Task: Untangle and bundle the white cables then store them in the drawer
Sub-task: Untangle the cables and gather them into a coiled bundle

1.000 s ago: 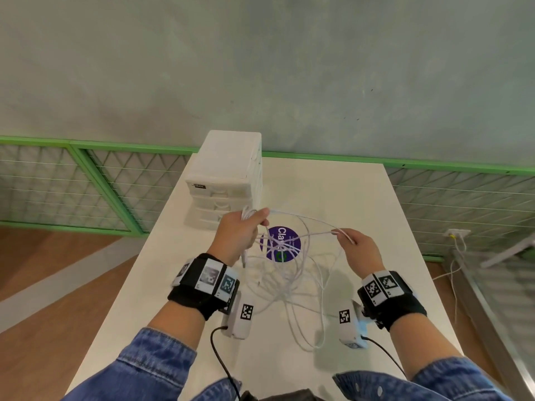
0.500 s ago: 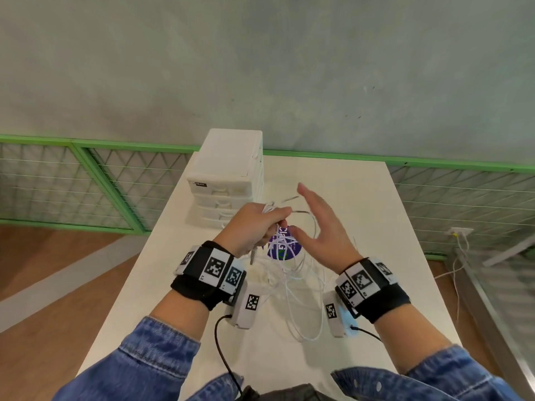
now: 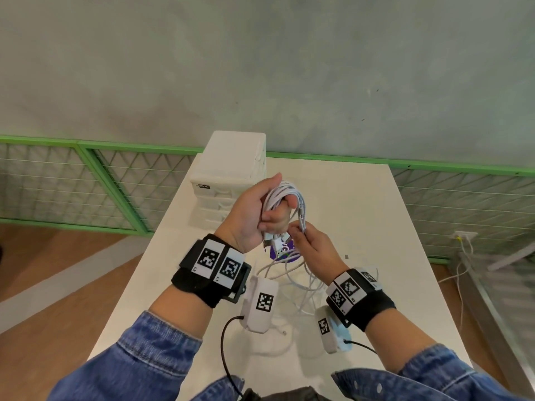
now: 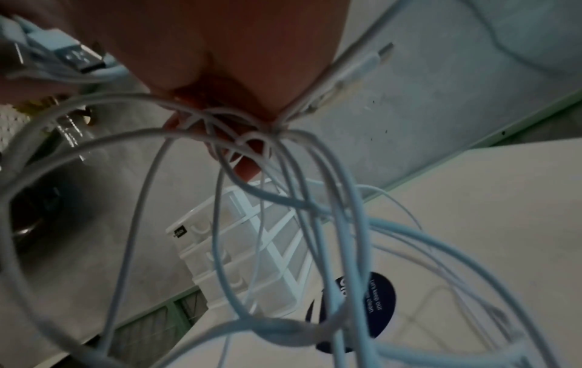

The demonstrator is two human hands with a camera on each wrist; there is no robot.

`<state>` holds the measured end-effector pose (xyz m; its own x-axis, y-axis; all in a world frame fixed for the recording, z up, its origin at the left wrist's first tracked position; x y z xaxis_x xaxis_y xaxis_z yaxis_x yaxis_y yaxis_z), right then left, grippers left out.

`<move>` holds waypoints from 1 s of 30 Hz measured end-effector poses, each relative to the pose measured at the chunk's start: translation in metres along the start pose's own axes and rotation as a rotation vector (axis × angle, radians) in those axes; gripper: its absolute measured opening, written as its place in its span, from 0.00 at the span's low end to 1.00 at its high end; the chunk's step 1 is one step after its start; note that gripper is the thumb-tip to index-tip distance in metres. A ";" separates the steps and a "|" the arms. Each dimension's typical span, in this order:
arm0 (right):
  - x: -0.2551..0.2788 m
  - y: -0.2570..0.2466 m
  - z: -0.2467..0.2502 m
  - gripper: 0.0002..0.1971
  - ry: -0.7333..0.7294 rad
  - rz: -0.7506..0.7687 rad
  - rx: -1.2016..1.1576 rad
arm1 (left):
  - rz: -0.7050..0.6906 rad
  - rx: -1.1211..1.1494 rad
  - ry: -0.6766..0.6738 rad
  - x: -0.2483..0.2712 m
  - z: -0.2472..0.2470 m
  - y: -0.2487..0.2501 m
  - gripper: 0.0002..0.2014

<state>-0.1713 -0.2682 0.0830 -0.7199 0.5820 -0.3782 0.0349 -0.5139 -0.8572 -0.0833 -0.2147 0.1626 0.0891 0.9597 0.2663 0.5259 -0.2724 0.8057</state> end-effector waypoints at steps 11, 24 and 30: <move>0.016 0.027 -0.004 0.14 -0.029 -0.150 0.059 | -0.102 0.092 -0.043 0.003 -0.022 0.010 0.26; 0.012 0.003 0.013 0.13 0.232 0.065 -0.013 | -0.324 0.348 -0.061 0.014 -0.004 0.039 0.28; 0.012 0.004 0.034 0.05 0.314 0.103 0.091 | -0.297 0.293 0.047 0.022 0.005 0.038 0.25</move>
<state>-0.2031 -0.2847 0.0873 -0.4666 0.6825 -0.5627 0.0244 -0.6259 -0.7795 -0.0568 -0.2032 0.1962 -0.1379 0.9876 0.0747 0.7422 0.0531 0.6681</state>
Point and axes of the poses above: each hand's wrist, its own x-axis away from the middle knuckle, its own z-axis out of the back of the hand, y = z × x, the point moved 6 cm from there along -x, towards the middle knuckle, and after that the axes turned 12 degrees about z, right-handed, at the moved point
